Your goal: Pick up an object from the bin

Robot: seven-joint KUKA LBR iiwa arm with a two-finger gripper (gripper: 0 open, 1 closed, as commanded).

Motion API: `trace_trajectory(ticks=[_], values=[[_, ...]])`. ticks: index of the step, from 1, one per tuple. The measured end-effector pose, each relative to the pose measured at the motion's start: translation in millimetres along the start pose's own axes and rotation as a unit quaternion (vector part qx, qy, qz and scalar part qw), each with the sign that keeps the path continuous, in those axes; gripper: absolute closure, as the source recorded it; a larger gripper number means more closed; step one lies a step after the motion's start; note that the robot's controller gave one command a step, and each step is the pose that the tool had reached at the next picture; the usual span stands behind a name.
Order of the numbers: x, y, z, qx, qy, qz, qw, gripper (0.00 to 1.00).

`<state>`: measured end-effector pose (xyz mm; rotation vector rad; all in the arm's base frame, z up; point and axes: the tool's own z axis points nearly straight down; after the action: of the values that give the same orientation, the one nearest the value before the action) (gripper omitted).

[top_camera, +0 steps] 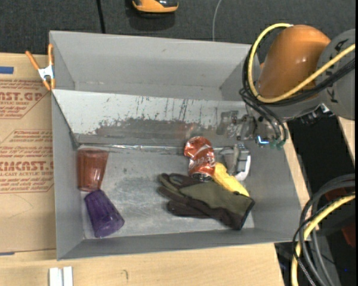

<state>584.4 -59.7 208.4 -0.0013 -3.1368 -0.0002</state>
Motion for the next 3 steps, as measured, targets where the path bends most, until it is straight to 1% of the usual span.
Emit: trace_trajectory(ticks=[1, 2, 3], values=[[-1.1, 0, -5, 0.0, -0.0036, -0.001, 1.0, 0.0], [5.4, -13, 44, 0.001, -0.0069, -0.028, 0.9996, 0.0], [38.7, -19, 113, 0.0, -0.0057, -0.027, 0.9996, 0.0]])
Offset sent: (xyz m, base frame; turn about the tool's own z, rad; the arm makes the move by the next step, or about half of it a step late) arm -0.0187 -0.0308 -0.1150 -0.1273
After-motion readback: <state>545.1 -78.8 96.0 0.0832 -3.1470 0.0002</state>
